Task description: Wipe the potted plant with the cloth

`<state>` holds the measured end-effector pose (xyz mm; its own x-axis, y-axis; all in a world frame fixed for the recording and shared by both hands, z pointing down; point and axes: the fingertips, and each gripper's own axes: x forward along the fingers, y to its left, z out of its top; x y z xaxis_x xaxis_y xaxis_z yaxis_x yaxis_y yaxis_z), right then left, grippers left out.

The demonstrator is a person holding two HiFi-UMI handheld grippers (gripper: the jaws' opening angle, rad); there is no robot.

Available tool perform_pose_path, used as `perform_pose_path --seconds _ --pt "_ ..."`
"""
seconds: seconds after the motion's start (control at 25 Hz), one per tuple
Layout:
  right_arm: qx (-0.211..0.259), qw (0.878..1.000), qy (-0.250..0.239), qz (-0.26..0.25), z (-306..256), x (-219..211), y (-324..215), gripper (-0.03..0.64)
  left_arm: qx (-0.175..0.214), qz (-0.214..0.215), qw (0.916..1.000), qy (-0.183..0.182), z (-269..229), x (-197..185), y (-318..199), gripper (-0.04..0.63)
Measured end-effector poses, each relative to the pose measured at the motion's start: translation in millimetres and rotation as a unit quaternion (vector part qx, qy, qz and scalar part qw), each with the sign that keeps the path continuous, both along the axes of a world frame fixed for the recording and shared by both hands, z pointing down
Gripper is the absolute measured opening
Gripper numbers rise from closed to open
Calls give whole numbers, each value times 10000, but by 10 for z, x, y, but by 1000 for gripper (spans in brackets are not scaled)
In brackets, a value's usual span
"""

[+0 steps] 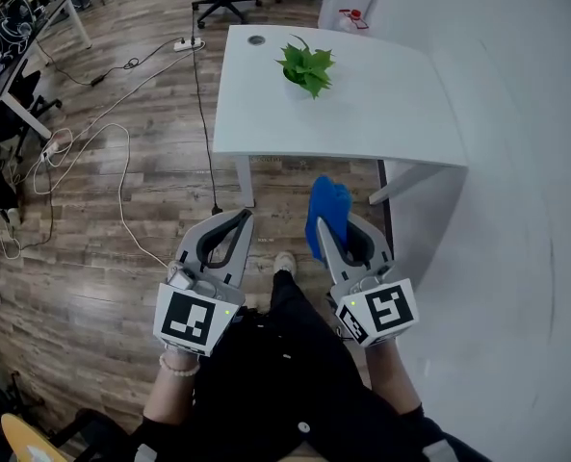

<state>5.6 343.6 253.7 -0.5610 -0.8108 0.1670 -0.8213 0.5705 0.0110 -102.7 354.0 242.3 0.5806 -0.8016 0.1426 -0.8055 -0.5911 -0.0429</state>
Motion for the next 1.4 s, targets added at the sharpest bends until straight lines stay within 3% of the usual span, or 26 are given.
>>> perform_pose_path --seconds 0.76,1.24,1.4 --pt "-145 9989 -5 -455 120 511 -1682 87 -160 -647 9977 -121 102 359 -1562 14" --pt "-265 9982 -18 -542 227 792 -2243 87 -175 -971 9947 -281 214 465 -2090 14" --pt "-365 9978 -85 -554 273 833 -2285 87 -112 -848 9955 -412 269 546 -2189 14"
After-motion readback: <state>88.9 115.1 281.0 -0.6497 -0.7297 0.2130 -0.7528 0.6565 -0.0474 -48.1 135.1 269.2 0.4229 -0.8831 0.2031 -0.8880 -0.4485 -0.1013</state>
